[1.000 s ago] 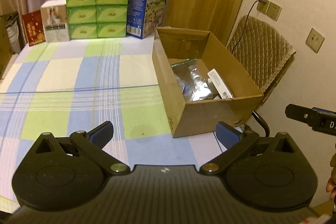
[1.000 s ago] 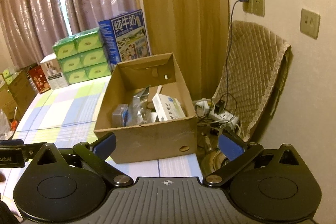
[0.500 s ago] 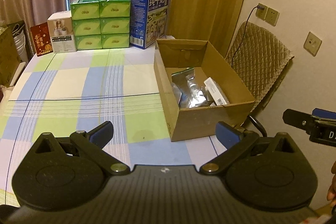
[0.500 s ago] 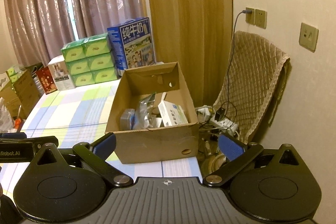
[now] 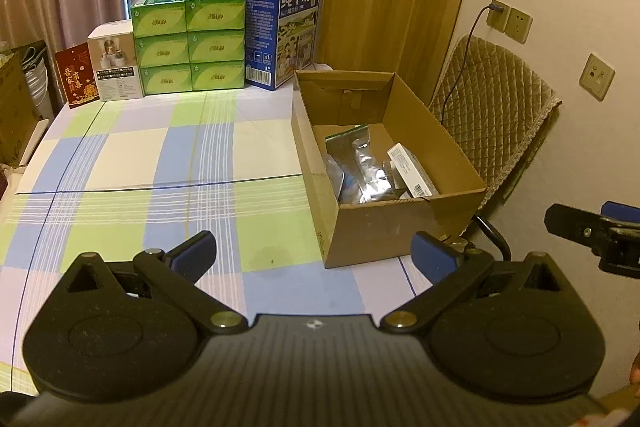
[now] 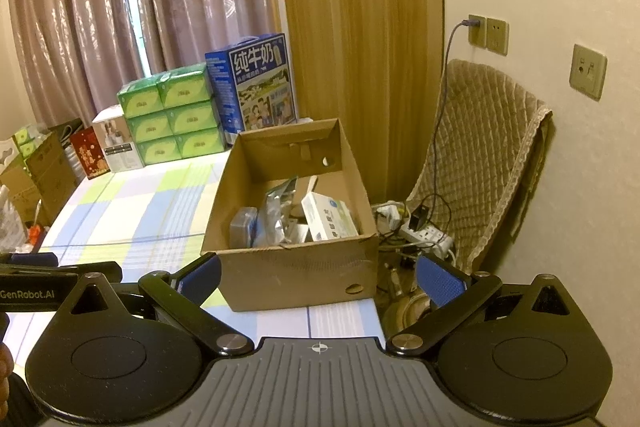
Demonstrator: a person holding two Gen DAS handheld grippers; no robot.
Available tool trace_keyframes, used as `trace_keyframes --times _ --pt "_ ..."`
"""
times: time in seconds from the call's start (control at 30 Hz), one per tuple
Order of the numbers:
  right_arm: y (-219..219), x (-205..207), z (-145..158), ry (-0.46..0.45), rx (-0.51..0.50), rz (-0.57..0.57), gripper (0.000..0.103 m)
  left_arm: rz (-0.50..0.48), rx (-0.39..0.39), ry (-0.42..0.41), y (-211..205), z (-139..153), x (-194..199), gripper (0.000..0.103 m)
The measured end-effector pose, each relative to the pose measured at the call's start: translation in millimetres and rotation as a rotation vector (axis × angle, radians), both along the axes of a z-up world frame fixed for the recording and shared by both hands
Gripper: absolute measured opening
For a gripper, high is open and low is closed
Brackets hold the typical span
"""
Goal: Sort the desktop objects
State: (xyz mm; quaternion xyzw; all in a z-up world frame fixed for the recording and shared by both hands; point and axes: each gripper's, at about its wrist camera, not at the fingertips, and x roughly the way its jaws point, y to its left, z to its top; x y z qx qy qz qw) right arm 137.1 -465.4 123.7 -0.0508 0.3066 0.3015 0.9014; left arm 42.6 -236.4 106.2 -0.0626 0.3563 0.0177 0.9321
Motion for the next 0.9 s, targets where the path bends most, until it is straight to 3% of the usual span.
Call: trace_keyframes --times 0.9 --pt "-2.9 -3.3 -7.3 0.002 -0.016 -0.001 0.101 -0.016 -0.003 0.004 -7.0 -6.3 1.0 0.102"
